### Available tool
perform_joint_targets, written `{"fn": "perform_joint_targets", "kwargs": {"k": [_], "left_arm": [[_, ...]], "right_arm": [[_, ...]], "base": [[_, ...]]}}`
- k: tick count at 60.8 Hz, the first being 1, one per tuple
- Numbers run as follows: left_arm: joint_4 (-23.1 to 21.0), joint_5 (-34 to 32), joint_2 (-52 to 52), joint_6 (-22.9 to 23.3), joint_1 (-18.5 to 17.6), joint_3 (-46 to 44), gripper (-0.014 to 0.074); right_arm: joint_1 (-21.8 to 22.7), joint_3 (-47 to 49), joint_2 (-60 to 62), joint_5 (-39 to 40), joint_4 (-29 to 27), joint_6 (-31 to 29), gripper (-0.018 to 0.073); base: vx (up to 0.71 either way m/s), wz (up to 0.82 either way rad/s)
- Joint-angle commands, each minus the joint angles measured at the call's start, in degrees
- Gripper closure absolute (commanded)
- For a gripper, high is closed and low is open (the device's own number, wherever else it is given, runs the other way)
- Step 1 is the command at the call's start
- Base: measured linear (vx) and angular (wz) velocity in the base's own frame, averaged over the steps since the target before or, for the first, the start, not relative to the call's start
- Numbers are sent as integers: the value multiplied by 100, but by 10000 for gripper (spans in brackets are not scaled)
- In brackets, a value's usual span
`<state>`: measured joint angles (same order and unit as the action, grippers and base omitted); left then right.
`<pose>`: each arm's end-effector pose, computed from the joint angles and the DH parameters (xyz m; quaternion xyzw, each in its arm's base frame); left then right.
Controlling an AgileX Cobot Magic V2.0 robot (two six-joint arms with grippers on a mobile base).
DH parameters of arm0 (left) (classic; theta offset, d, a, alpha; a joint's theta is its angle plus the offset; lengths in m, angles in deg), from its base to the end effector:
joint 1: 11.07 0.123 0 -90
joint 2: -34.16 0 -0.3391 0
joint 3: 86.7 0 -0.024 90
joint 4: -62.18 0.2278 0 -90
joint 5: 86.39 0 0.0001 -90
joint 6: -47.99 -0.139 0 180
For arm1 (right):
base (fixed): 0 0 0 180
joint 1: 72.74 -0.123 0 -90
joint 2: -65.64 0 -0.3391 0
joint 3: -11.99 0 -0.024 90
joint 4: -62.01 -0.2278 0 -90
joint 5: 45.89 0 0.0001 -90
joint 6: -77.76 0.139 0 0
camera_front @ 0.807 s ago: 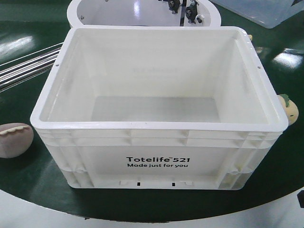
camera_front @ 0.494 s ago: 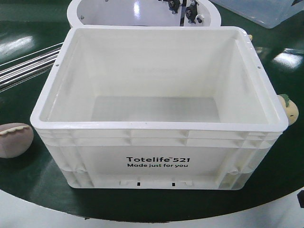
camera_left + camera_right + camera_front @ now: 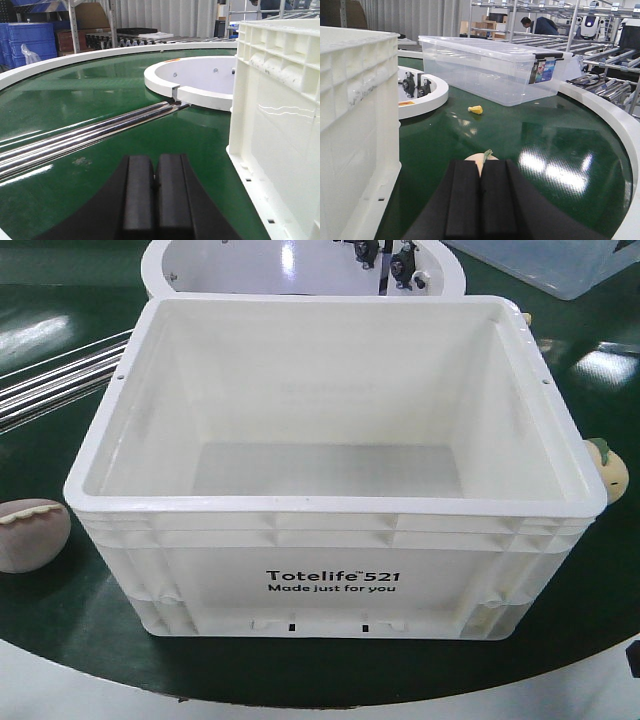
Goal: Place moving items into box and shelve
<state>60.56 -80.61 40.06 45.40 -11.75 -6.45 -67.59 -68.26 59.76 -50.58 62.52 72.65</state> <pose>0.0273 -0.0007 0.1923 0.0114 0.7188 0.0008 0.6951 0.0272 -0.0026 0.1950 -0.0027 0.7121 -0.0661 0.6989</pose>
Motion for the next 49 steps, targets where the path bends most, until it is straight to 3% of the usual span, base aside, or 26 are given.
{"fn": "perform_joint_targets", "kwargs": {"k": [1, 10, 16, 23, 32, 38, 49], "left_arm": [[-18, -538, -86, 39, 5, 84, 603], [-18, -779, -86, 49, 5, 84, 603], [-23, -1090, -86, 73, 5, 61, 603], [-25, -1755, -86, 360, 5, -406, 603], [-25, -1794, -12, 335, 5, -1635, 603], [-25, -1507, 282, 258, 5, -2514, 603], [-25, -1382, 1490, -7, 5, -4103, 603]], "right_arm": [[-11, -9, 88, 535, 35, -16, 568], [-11, -9, 88, 889, 24, 26, 568], [-11, -2, 88, 1699, 11, 33, 568], [-11, 311, 80, 2287, -475, 470, 568], [-11, 1840, -39, 1463, -502, 380, 565], [-11, 2939, -442, 935, -207, 79, 565], [-11, 4741, -1783, 1080, -51, -5, 565]], "base": [[0, 0], [0, 0], [0, 0], [0, 0], [0, 0], [0, 0], [0, 0]]}}
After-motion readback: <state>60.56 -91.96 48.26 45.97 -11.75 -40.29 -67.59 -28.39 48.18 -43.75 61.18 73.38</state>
